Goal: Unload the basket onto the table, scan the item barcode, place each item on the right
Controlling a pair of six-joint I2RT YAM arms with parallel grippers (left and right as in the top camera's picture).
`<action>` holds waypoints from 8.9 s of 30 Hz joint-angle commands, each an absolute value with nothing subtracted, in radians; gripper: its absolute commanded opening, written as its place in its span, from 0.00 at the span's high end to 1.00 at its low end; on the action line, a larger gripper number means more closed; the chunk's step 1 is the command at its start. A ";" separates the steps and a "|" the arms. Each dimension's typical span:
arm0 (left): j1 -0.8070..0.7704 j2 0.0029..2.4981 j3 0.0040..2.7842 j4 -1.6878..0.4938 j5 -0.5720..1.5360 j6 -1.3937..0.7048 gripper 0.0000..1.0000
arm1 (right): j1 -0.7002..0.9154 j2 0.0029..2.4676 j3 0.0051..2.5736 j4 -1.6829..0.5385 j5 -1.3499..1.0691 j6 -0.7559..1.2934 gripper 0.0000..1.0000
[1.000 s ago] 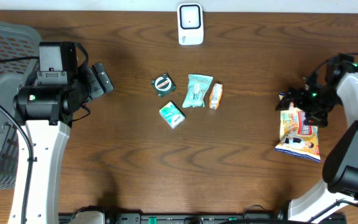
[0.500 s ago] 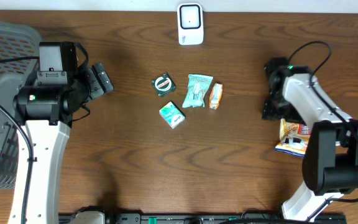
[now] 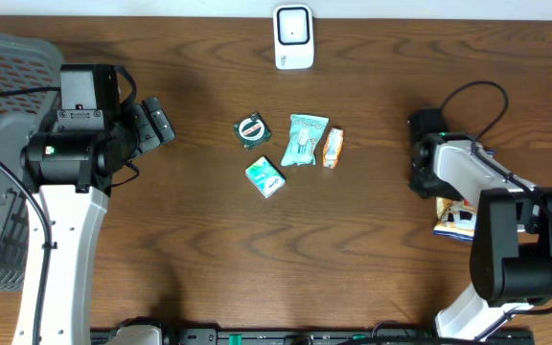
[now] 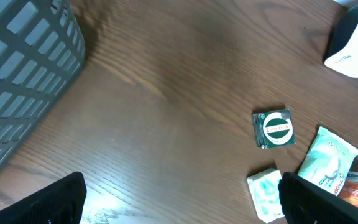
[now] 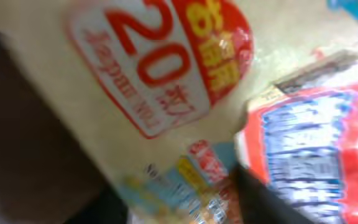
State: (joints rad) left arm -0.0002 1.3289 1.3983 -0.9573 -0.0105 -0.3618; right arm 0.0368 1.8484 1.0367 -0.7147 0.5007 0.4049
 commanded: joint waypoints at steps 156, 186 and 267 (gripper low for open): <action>0.004 1.328 1.398 -0.957 -0.027 -0.356 0.02 | 0.152 1.665 1.421 -0.265 -0.941 -0.265 0.99; 0.004 1.328 1.398 -0.957 -0.027 -0.356 0.02 | 0.410 1.827 1.399 -0.413 1.099 -0.224 0.99; 0.004 1.328 1.398 -0.957 -0.027 -0.356 0.02 | 0.075 1.981 1.680 -0.456 -0.342 0.234 0.99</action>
State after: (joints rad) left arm -0.0002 1.3289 1.3983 -0.9573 -0.0109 -0.3618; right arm 0.0250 2.0651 1.5929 -0.5140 -0.3679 0.1322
